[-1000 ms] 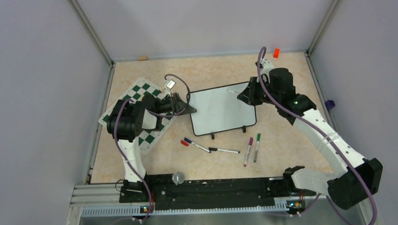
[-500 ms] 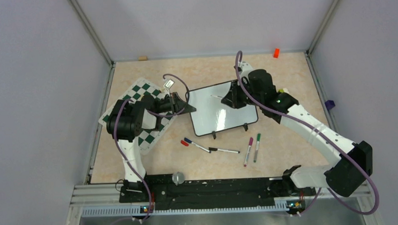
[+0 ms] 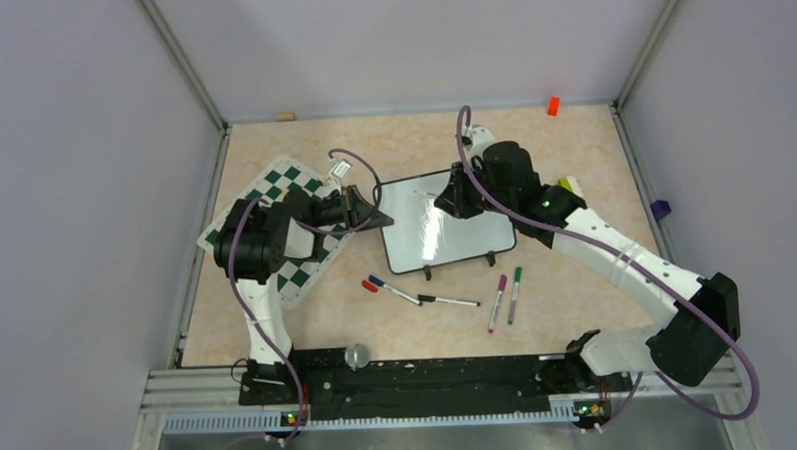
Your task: Write a sentence on the whiteboard
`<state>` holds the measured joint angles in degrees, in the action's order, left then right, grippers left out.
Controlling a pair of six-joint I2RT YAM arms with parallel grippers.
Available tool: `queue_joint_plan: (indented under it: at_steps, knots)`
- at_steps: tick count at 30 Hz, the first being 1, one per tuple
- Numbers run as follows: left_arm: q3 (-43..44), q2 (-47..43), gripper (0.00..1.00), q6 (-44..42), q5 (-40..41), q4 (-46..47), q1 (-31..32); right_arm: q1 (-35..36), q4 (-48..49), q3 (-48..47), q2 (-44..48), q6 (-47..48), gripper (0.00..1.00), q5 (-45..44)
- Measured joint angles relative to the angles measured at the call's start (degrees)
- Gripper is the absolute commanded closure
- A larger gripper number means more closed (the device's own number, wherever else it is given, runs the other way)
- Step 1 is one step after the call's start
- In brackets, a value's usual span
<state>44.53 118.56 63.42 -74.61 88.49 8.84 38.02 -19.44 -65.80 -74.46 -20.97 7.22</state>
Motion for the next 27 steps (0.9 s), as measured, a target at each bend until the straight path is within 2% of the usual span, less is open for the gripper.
queue_joint_plan:
  at_steps: [13, 27]
  knots:
    - [0.00, 0.00, 1.00, -6.40, -2.08, 0.20, 0.83, 0.02, -0.11, 0.00, 1.22, 1.51, 1.00, -3.37]
    - [0.07, 0.00, 1.00, -8.72, -1.77, 0.07, 1.27, 0.02, -0.68, 0.02, 1.22, 1.92, 1.00, -4.63]
